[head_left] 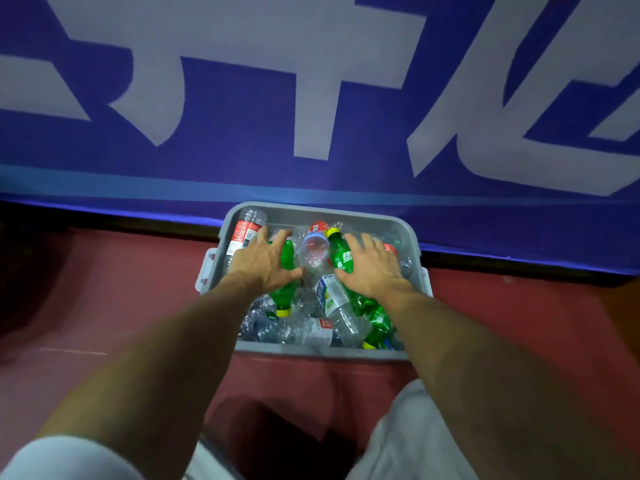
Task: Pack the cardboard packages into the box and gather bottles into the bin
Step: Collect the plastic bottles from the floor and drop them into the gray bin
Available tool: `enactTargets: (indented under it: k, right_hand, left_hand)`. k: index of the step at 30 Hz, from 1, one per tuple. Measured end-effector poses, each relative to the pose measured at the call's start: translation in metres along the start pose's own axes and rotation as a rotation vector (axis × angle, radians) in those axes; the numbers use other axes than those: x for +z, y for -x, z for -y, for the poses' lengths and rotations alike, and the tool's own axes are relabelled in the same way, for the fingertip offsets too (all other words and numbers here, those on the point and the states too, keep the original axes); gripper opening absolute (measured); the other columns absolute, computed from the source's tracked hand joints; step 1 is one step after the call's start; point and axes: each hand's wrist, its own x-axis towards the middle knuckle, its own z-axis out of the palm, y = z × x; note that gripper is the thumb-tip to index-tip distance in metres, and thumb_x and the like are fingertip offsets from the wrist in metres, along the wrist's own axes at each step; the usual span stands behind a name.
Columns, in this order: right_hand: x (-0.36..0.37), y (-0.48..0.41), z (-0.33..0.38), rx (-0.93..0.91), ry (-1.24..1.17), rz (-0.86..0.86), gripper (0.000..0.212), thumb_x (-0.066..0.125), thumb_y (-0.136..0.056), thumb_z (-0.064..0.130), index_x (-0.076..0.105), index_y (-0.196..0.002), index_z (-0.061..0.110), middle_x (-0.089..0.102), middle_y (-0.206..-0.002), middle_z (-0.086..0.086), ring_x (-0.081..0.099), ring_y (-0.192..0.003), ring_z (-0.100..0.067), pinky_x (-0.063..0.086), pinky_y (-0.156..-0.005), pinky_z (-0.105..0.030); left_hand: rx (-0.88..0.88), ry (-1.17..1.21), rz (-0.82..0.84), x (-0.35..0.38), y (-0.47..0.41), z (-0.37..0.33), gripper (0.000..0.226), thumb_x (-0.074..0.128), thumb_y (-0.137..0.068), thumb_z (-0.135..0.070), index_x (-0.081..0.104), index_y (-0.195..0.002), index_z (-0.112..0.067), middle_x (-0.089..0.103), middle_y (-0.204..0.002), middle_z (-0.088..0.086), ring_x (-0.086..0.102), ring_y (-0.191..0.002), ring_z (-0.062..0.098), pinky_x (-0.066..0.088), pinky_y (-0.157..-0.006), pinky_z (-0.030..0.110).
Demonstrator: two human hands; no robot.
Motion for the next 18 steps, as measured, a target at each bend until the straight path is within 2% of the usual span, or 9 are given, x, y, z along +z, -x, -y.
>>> enactTargets:
  k: [2,4,8,13,18]
  right_hand:
    - [-0.034,0.021,0.006,0.006,0.036,0.046,0.080,0.055,-0.094,0.052,0.014,-0.157,0.025,0.024,-0.158,-0.014,0.027,-0.143,-0.034,0.031,-0.112,-0.052]
    - [-0.083,0.039,0.015,-0.009,0.046,0.067,0.077,0.055,-0.094,0.052,0.018,-0.156,0.026,0.025,-0.156,-0.014,0.028,-0.141,-0.035,0.034,-0.109,-0.052]
    - [-0.200,0.084,0.042,-0.044,0.030,0.056,0.073,0.055,-0.093,0.053,0.023,-0.154,0.027,0.025,-0.155,-0.013,0.028,-0.139,-0.036,0.035,-0.106,-0.052]
    - [-0.345,0.146,0.072,-0.060,0.008,0.049,0.070,0.056,-0.093,0.047,0.025,-0.153,0.031,0.024,-0.154,-0.010,0.027,-0.137,-0.035,0.034,-0.107,-0.055]
    - [-0.459,0.185,0.103,-0.131,-0.011,-0.009,0.068,0.056,-0.094,0.047,0.026,-0.153,0.031,0.023,-0.156,-0.010,0.026,-0.138,-0.035,0.036,-0.107,-0.055]
  left_hand:
    - [-0.005,-0.020,0.021,-0.031,0.023,-0.009,0.088,0.049,-0.085,-0.075,0.014,-0.155,-0.035,0.009,-0.164,0.014,0.030,-0.145,0.037,0.039,-0.109,0.056]
    - [-0.027,-0.002,0.024,-0.075,0.050,-0.014,0.084,0.049,-0.085,-0.073,0.019,-0.154,-0.036,0.008,-0.165,0.011,0.018,-0.149,0.035,0.029,-0.113,0.061]
    - [-0.060,0.026,-0.036,-0.182,0.099,-0.022,0.079,0.048,-0.083,-0.075,0.028,-0.150,-0.038,0.013,-0.163,0.011,0.015,-0.148,0.033,0.031,-0.108,0.063]
    - [-0.074,0.032,-0.065,-0.329,0.166,-0.033,0.076,0.047,-0.086,-0.070,0.025,-0.151,-0.038,0.008,-0.164,0.013,0.009,-0.149,0.036,0.028,-0.107,0.065]
    - [-0.114,0.022,-0.145,-0.447,0.218,-0.026,0.074,0.048,-0.088,-0.065,0.023,-0.152,-0.038,0.010,-0.164,0.012,0.013,-0.148,0.036,0.030,-0.108,0.065]
